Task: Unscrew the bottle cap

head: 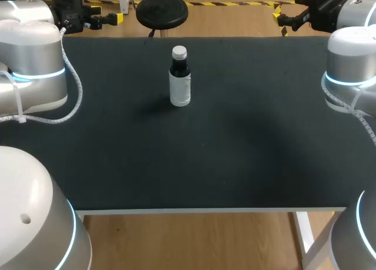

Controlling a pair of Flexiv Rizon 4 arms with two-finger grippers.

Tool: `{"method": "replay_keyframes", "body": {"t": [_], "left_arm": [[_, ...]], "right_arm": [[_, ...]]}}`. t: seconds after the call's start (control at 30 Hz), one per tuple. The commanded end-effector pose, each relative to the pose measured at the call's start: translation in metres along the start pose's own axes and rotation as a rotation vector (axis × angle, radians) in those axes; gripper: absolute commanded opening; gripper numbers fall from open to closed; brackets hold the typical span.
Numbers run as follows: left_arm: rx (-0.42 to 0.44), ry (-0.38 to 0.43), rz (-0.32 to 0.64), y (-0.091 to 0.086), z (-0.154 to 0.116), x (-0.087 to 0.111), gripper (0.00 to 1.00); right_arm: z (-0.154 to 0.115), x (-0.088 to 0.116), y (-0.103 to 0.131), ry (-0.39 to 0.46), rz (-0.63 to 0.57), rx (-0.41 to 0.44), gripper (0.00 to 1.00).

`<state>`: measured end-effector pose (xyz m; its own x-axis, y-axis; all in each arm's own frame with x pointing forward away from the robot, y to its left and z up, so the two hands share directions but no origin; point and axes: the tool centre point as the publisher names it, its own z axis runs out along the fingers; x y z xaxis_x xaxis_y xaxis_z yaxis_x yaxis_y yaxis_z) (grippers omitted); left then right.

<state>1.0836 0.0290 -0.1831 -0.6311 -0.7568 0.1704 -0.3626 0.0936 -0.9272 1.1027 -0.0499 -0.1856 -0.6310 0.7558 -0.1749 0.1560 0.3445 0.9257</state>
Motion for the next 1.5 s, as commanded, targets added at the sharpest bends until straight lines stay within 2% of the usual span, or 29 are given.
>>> {"method": "replay_keyframes", "body": {"t": [0.03, 0.4, 0.5, 0.67, 0.8, 0.87, 0.9, 1.07, 1.2, 1.5], "left_arm": [[-0.001, 0.001, -0.001, 0.000, 0.000, 0.000, 1.00], [-0.001, 0.001, -0.001, 0.000, 0.000, 0.000, 1.00], [0.036, 0.068, 0.019, -0.001, -0.001, 0.004, 1.00], [0.044, 0.137, 0.053, -0.001, 0.000, 0.012, 1.00], [0.061, 0.254, 0.151, -0.002, -0.001, 0.019, 1.00], [0.060, 0.297, 0.173, -0.003, -0.001, 0.020, 1.00], [0.069, 0.299, 0.211, -0.004, -0.001, 0.022, 1.00], [0.087, 0.417, 0.338, -0.002, 0.000, 0.028, 1.00], [0.086, 0.485, 0.369, 0.000, 0.000, 0.029, 1.00], [0.078, 0.482, 0.373, 0.000, -0.001, 0.028, 1.00]], "right_arm": [[0.000, -0.001, 0.001, 0.002, 0.000, 0.002, 1.00], [0.000, -0.001, 0.001, 0.002, 0.000, 0.002, 1.00], [0.000, -0.001, 0.001, 0.002, 0.000, 0.002, 1.00], [0.000, -0.001, 0.001, 0.002, 0.000, 0.002, 1.00], [0.000, -0.001, 0.001, 0.002, 0.000, 0.002, 1.00], [0.000, -0.001, 0.001, 0.002, 0.000, 0.002, 1.00], [0.000, -0.001, 0.001, 0.002, 0.000, 0.002, 1.00], [0.000, -0.001, 0.001, 0.002, 0.000, 0.002, 1.00], [0.000, -0.001, 0.001, 0.002, 0.000, 0.002, 1.00], [0.000, -0.001, 0.001, 0.002, 0.000, 0.002, 1.00]]}}
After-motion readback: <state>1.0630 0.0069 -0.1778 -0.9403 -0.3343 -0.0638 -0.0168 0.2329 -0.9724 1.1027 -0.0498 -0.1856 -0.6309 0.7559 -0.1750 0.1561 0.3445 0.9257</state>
